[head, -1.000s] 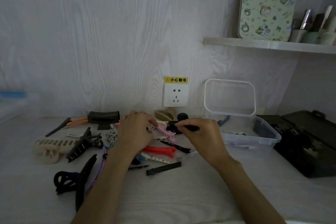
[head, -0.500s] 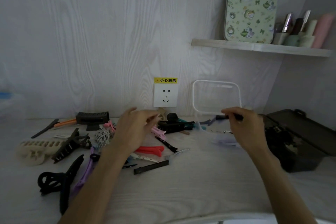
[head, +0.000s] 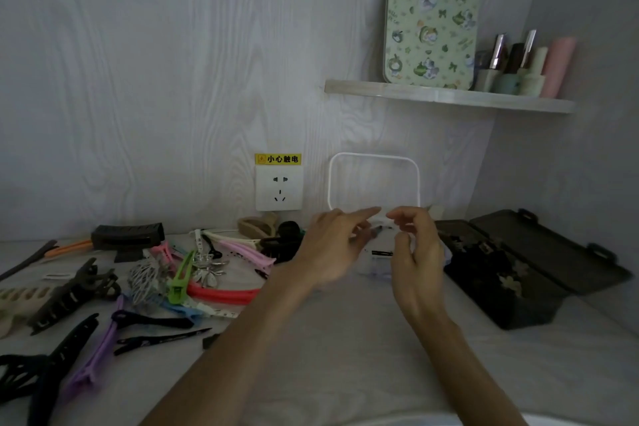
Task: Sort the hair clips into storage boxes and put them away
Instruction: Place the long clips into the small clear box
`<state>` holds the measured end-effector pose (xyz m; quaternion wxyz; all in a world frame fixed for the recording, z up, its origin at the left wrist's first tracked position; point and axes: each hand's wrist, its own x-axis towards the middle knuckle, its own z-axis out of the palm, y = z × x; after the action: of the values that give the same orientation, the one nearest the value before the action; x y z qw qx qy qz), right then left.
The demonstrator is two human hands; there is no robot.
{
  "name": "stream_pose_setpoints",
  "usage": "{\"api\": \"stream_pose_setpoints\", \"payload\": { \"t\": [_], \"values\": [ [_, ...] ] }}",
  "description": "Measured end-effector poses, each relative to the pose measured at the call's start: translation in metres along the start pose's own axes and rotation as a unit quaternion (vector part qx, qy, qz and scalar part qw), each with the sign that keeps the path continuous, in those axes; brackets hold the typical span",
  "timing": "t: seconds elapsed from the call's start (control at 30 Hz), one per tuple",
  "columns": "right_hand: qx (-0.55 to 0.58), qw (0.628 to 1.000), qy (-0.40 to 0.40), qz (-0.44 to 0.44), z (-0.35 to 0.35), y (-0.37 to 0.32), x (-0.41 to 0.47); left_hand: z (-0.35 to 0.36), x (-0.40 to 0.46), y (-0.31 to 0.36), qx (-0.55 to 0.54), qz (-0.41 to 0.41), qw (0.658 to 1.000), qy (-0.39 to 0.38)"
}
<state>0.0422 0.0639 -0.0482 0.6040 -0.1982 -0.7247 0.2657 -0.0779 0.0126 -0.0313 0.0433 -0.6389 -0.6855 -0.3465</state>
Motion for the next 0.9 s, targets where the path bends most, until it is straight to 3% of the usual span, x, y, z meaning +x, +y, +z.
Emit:
{"api": "stream_pose_setpoints", "payload": {
  "t": [0.1,0.23,0.3,0.37,0.43,0.5,0.57,0.7,0.9],
  "values": [
    [-0.037,0.998,0.032,-0.039,-0.003,0.001,-0.003,-0.002,-0.004,-0.008,-0.058,-0.011,0.998,0.035],
    [-0.080,0.990,0.003,-0.114,-0.003,-0.004,-0.004,-0.044,-0.022,-0.043,-0.006,-0.106,0.988,0.113],
    [-0.091,0.984,-0.064,-0.142,-0.002,-0.008,-0.009,-0.058,-0.034,-0.057,0.043,-0.153,0.985,0.075],
    [-0.068,0.968,-0.194,-0.144,0.036,-0.032,-0.025,-0.085,-0.063,-0.080,0.084,-0.191,0.977,0.032],
    [-0.116,0.935,-0.320,-0.102,0.056,-0.038,-0.033,-0.087,-0.065,-0.085,0.071,-0.201,0.977,0.000],
    [-0.204,0.902,-0.379,-0.044,0.071,-0.033,-0.036,-0.082,-0.065,-0.084,0.075,-0.197,0.977,-0.025],
    [-0.247,0.889,-0.387,0.000,0.077,-0.027,-0.038,-0.080,-0.068,-0.089,0.094,-0.188,0.977,-0.033],
    [-0.233,0.899,-0.372,0.014,0.067,-0.025,-0.038,-0.081,-0.071,-0.099,0.126,-0.171,0.977,-0.030],
    [-0.192,0.924,-0.320,-0.078,0.060,-0.035,-0.041,-0.084,-0.071,-0.106,0.112,-0.133,0.984,0.035]
  ]
}}
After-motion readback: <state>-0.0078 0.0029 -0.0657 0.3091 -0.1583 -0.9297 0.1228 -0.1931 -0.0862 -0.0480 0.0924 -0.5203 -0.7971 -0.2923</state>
